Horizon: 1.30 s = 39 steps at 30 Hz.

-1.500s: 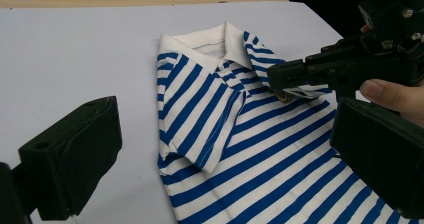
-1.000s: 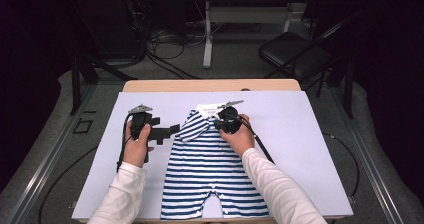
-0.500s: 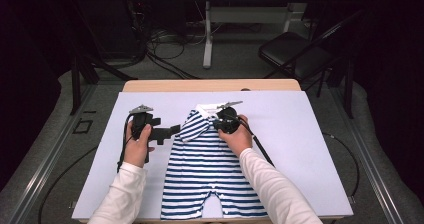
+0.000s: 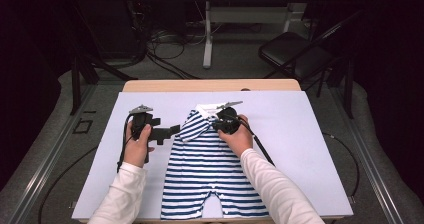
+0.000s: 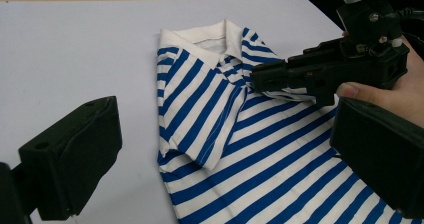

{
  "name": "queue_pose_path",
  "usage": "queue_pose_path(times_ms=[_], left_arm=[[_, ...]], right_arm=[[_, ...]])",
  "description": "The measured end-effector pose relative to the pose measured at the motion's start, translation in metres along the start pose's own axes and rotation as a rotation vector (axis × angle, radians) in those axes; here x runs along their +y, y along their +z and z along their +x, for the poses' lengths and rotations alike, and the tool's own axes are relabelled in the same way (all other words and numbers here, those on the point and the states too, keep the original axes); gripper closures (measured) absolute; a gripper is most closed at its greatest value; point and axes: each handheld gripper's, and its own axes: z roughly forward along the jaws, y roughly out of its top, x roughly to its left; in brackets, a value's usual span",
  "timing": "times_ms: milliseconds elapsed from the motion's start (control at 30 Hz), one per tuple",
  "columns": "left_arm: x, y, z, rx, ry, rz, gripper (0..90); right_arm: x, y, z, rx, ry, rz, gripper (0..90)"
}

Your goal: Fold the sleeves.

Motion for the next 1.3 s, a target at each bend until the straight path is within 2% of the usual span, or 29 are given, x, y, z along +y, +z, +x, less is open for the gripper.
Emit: queue_pose_path(times_ms=[400, 600, 800, 1067, 1300], left_arm=[[0.0, 0.0, 0.001, 0.001, -0.003, 0.0, 0.5], [0.0, 0.0, 0.0, 0.002, -0.003, 0.0, 0.5], [0.0, 0.0, 0.001, 0.004, -0.005, 0.001, 0.5], [0.0, 0.0, 0.001, 0.002, -0.006, 0.003, 0.5], [0.0, 0.0, 0.0, 0.003, -0.006, 0.001, 0.5]], right_arm=[[0.002, -0.007, 0.005, 0.001, -0.051, -0.04, 65.6], [0.003, -0.009, 0.006, 0.013, -0.093, -0.054, 59.4], [0.004, -0.014, 0.006, 0.026, -0.104, -0.069, 54.2], [0.007, -0.025, 0.005, 0.014, -0.134, -0.071, 49.9], [0.011, -0.037, 0.006, 0.014, -0.14, -0.08, 47.7]])
